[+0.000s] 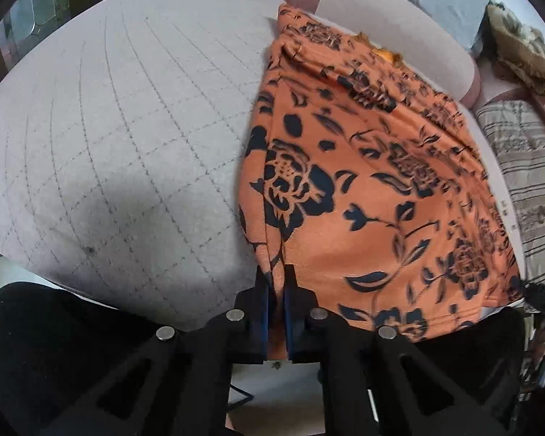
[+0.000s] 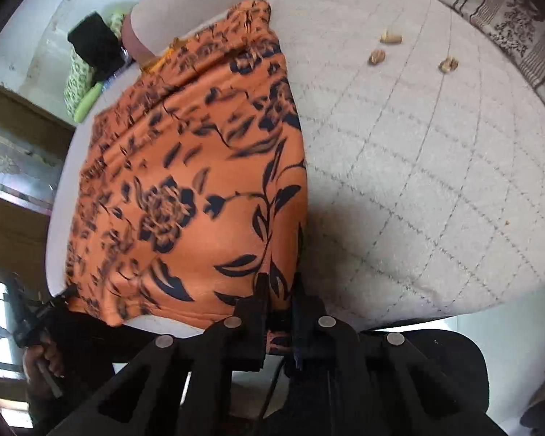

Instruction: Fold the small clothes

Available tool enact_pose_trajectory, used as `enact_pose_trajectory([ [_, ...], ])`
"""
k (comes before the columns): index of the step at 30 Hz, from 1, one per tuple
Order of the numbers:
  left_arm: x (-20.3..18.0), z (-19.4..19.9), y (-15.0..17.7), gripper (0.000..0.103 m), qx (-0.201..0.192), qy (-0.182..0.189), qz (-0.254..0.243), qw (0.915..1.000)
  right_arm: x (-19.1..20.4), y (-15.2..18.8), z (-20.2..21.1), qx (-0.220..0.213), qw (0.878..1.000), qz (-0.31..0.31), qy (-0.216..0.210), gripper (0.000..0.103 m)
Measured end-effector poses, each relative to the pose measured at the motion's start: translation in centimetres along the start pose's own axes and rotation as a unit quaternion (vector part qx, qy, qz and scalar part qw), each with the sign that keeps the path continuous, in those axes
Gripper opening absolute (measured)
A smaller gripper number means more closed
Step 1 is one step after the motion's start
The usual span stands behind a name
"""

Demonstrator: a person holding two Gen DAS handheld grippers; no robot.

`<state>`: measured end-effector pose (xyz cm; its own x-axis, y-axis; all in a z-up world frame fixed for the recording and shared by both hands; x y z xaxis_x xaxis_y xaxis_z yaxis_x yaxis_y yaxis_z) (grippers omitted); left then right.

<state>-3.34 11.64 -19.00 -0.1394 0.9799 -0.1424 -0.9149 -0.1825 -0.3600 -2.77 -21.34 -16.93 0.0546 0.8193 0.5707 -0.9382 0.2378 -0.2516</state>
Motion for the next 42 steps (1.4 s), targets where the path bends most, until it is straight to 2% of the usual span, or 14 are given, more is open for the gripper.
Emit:
enact_pose_trajectory([
  [2,-0.2,0.2,0.0,0.014,0.000,0.005,0.000,1.0000,-0.7,-0.1,-0.6,0.004,1.000,-0.018,-0.002,0.023],
  [4,-1.1,0.0,-0.1,0.045,0.001,0.017,-0.014,0.9998,-1.0,0.4,-1.5,0.020,0.999,-0.033,-0.021,0.059],
  [6,-2.1,-0.2,0.2,0.057,-0.003,0.020,-0.033,0.9993,-0.4,0.5,-1.7,0.014,0.999,-0.029,-0.039,0.069],
  [8,-2.5,0.0,0.3,0.049,-0.007,-0.003,-0.044,0.9990,-0.3,0.3,-2.0,0.012,0.999,-0.030,-0.035,0.061],
  [9,-2.3,0.2,0.1,0.010,-0.012,-0.013,-0.043,0.9989,-0.5,0.1,-2.0,0.011,0.999,-0.030,-0.029,0.018],
  [10,-2.3,0.2,-0.1,0.006,-0.010,-0.006,-0.038,0.9992,-0.4,0.0,-1.9,0.017,0.998,-0.040,-0.043,0.009],
  [15,0.0,0.0,0.3,0.006,0.007,0.026,0.022,0.9994,0.3,-0.3,-0.5,0.011,0.997,-0.036,-0.065,0.009],
  [27,-0.4,0.5,-0.6,0.005,0.024,0.063,0.031,0.9973,-0.5,-0.7,-0.9,0.014,0.988,-0.081,-0.134,0.009],
  [32,-3.1,5.0,-9.2,0.005,-0.046,0.129,0.012,0.9905,3.0,-6.4,1.7,-0.032,0.971,-0.078,-0.226,0.009],
  [36,-5.2,8.2,-20.6,0.006,-0.145,0.162,0.015,0.9759,6.6,-17.8,5.0,-0.127,0.947,-0.052,-0.291,0.009],
  [38,-6.0,6.7,-26.3,0.010,-0.184,0.131,0.026,0.9739,7.9,-23.7,5.3,-0.170,0.940,-0.044,-0.292,0.009],
  [39,-6.3,4.7,-28.5,0.024,-0.179,0.112,0.025,0.9772,8.1,-25.6,4.8,-0.179,0.938,-0.046,-0.292,0.012],
  [41,-6.3,-1.3,-31.5,0.075,-0.138,0.065,0.032,0.9878,7.8,-30.1,1.7,-0.183,0.946,-0.043,-0.263,0.020],
  [42,-5.6,-4.2,-32.1,0.083,-0.117,0.036,0.042,0.9916,7.3,-31.5,-0.4,-0.173,0.954,-0.039,-0.242,0.046],
])
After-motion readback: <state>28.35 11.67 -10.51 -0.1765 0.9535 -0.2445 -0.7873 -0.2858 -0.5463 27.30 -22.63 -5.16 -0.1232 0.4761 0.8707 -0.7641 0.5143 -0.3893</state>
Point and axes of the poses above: each gripper's, at about its wrist camera, not at the fingertips, and z roughly against the way its jaws point, x to its left, y to its underside, the point moved 8 cm from there along -z, roughly the way its jaws point, and after that the axes turned 7 degrees about -y, right-handed, at the moved point
